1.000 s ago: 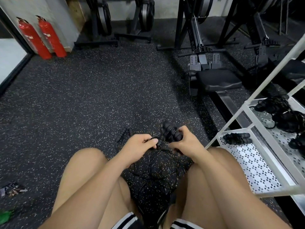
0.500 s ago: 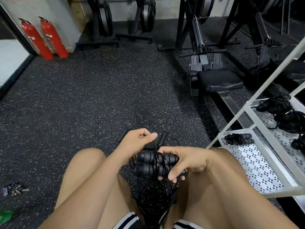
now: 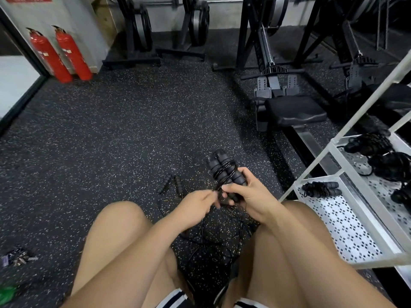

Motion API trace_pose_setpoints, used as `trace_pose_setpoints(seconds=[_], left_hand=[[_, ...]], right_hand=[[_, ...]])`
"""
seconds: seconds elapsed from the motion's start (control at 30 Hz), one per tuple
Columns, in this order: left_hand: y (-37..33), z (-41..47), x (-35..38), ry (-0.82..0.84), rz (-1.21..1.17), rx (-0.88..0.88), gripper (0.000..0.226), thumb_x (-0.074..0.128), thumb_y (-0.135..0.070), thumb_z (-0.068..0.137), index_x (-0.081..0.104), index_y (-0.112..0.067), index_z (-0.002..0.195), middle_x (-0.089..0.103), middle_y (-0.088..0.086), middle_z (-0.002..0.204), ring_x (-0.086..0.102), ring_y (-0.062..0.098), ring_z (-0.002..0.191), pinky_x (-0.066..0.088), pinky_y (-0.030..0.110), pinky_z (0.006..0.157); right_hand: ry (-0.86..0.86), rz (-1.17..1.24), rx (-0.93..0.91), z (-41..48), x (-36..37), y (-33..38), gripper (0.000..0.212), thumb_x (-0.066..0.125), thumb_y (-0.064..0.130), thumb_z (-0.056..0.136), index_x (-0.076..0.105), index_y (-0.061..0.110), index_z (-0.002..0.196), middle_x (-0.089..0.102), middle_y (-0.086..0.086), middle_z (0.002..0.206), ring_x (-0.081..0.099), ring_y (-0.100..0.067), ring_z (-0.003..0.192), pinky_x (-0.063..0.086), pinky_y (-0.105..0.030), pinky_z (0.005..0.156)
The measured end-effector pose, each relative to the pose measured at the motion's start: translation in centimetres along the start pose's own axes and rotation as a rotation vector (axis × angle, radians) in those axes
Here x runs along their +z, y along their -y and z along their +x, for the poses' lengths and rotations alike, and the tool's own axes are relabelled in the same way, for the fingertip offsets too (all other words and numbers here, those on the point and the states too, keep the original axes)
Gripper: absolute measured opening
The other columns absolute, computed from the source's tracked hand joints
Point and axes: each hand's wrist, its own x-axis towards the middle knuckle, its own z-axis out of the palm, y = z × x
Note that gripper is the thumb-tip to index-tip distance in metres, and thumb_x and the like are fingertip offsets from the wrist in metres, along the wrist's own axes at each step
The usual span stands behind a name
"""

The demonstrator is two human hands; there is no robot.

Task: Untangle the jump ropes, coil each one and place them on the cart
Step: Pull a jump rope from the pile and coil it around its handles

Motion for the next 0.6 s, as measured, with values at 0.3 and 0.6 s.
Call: trace_pose_setpoints(seconds=[0.3,0.6], left_hand=[[0.3,-0.5,-0.3,-0.005,0.19,0.119,0.025,0.065,-0.048,0.101,0.073,-0.032,0.083,0.063,-0.008,0.062,0.056,0.02,0.056,0.039,0.032,0.059],[0.3,-0.6,-1.5,-0.089,0.063,0.153,0.024,0.092,-0.048,0.078,0.073,-0.032,0.076,0.072,-0.007,0.071,0.06,0.005,0.064,0.051,0.035,0.064]], right_hand=[[-0.133,-0.555,0.161,1.3,-1.4,-1.2,0.059,0.078,0.0,0.079,0.044,0.02,0.123,0.067,-0.023,0.118,0.071,-0.028,0.077,0.063,-0.044,0.067],[0.301,-0.683,0.4,0.0,-0.7,-2.2,0.049,0.075,-0.011,0.083,0.055,0.009,0.123,0.074,-0.017,0.093,0.072,-0.029,0.08,0.062,-0.035,0.067]])
